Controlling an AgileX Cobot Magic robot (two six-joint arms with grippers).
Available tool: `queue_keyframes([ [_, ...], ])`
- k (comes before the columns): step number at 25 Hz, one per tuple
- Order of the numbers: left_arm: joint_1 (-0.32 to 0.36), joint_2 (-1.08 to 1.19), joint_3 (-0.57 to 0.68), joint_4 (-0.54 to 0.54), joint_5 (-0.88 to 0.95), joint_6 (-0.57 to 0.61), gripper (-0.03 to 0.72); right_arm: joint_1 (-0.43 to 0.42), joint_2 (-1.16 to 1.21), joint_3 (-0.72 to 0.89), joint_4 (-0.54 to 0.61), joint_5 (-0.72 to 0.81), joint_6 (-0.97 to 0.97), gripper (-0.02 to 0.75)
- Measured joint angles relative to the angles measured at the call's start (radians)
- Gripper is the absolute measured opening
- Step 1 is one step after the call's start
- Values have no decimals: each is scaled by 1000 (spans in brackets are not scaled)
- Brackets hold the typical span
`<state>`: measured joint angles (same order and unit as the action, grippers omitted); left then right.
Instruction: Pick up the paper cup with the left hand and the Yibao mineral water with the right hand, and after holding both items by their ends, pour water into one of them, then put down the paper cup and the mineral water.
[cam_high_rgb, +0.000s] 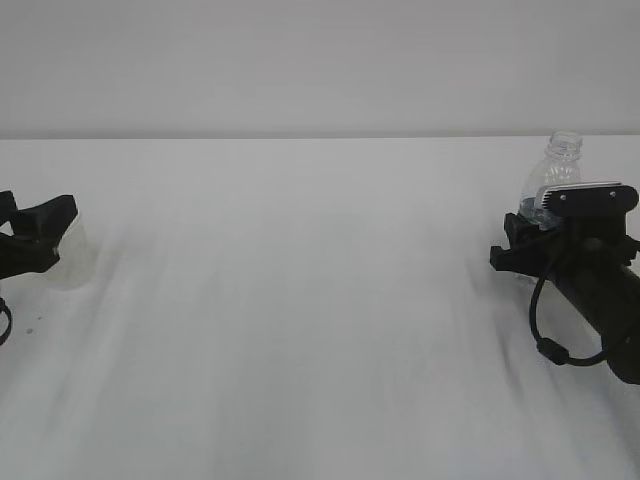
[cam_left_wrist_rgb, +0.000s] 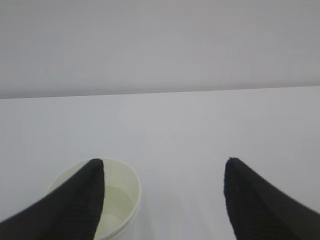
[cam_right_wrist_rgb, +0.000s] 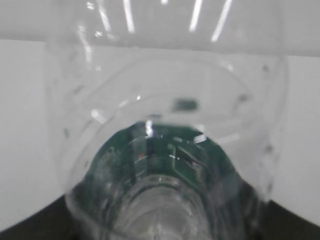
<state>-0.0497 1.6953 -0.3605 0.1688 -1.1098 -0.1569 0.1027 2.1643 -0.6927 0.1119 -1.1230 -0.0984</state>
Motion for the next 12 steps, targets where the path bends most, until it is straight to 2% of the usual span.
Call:
queue_keyframes([
  [12, 0, 0, 0, 0, 0, 0, 529, 0, 0, 0, -5, 0, 2, 457],
])
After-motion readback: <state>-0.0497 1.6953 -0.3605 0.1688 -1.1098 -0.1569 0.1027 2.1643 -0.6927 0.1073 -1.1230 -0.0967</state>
